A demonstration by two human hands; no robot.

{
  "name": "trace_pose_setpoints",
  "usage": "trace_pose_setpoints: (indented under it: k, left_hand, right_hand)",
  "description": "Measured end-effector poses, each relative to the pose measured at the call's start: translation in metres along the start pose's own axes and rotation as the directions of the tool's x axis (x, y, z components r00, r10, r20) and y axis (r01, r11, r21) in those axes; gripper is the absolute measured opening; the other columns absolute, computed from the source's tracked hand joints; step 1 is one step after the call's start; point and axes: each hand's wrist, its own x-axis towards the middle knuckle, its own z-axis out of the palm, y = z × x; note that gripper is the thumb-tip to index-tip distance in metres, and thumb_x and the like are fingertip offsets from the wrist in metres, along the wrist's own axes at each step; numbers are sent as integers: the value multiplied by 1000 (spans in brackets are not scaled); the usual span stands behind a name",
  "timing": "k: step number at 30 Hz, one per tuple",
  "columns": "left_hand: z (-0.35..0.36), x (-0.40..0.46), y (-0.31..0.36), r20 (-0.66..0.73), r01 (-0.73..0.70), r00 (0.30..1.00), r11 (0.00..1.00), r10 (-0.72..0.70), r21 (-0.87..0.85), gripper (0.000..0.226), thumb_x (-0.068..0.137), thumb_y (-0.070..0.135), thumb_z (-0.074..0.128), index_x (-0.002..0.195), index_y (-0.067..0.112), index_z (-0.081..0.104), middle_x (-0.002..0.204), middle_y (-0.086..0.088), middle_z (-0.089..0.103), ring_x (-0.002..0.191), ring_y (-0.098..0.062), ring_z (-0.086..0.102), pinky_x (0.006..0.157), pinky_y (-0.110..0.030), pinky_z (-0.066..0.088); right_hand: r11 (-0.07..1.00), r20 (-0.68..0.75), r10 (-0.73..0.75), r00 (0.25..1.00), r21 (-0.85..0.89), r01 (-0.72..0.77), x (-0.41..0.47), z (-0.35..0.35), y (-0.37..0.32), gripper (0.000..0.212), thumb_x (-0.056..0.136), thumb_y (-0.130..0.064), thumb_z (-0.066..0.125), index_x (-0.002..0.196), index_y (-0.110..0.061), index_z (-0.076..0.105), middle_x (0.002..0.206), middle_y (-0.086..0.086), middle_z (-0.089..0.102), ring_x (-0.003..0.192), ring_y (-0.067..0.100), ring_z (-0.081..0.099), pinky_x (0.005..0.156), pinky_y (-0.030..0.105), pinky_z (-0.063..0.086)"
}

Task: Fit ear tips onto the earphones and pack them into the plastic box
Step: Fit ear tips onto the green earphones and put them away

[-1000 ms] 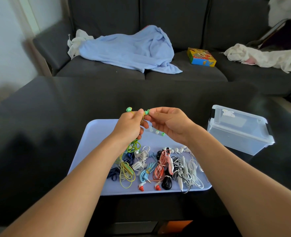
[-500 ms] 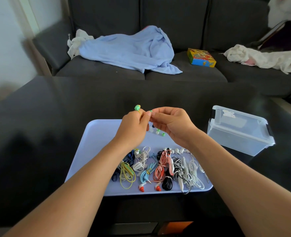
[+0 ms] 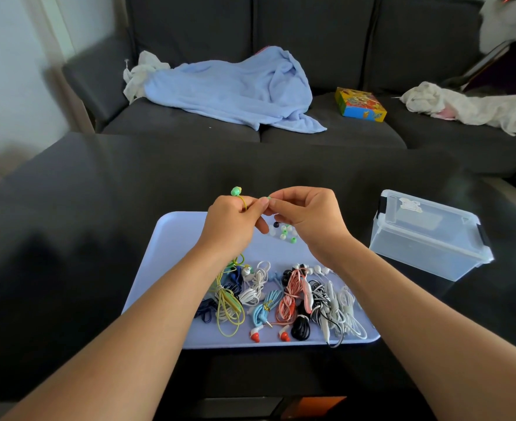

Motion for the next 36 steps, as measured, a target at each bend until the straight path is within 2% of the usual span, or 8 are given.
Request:
trace_pose_setpoints:
  k: [7,11,18,23,26,28,30,36]
  left_hand:
    - [1,-3,-2,-28,-23,999,1000,23,-16,28,103,26,53,98,12,76,68,-2,72,46,-16,38,46,-24,35]
    - [-1,-4,0,-69,-112,991,992,115,50,28,103,22,53,94,9,77,46,14,59,33,-7,38,43,-12,32]
    - [-3,-2,-2,-71,-249,957,922,281,296,24,101,23,55,103,13,77,73,1,71,54,-2,54,61,-11,39]
    - [-1,3,2,-85,-154,984,986,159,63,20,100,22,58,103,13,76,45,15,51,42,-5,46,51,-18,37]
    - [0,1,4,-70,-19,997,994,11,-109,21,99,28,60,107,18,77,53,14,55,46,-6,41,52,-24,39]
    - [0,-1,8,-36,91,994,974,-101,-207,21,99,29,59,106,19,76,76,-6,64,54,-9,44,50,-24,42]
    - [-1,-2,12,19,200,979,925,-205,-322,20,100,25,58,106,16,75,91,-8,68,59,-8,45,48,-19,41]
    - [-11,0,15,189,395,917,722,-353,-568,9,95,12,65,94,6,72,81,-3,73,48,-4,40,39,-13,32]
  right_hand:
    - [999,-74,20,997,-45,-23,-4,10,1,8,91,-14,73,88,-14,80,78,0,77,73,9,71,71,21,60]
    - [993,-111,83,990,87,-74,-8,14,-2,11,92,-10,71,91,-15,79,83,1,78,83,14,73,75,20,60]
    - [911,32,306,952,282,-302,-9,18,5,13,94,-8,67,98,1,75,86,6,75,85,14,70,81,26,60]
    - [837,133,290,948,445,-318,-8,16,4,16,97,-6,63,102,5,71,79,5,72,74,10,67,75,22,58]
    - [775,166,310,936,525,-351,-5,14,3,21,95,-10,65,108,7,70,90,10,73,82,15,68,77,24,57]
    - [826,130,270,954,478,-299,-4,11,2,20,94,-10,68,105,6,71,92,11,75,85,15,71,76,23,57]
    - [943,38,170,985,284,-174,-3,8,2,14,91,-11,71,97,1,75,88,9,77,84,16,74,74,22,57]
    - [988,63,-114,991,-94,120,-2,-8,-4,5,86,-11,77,87,-6,77,80,13,75,77,35,69,74,42,59]
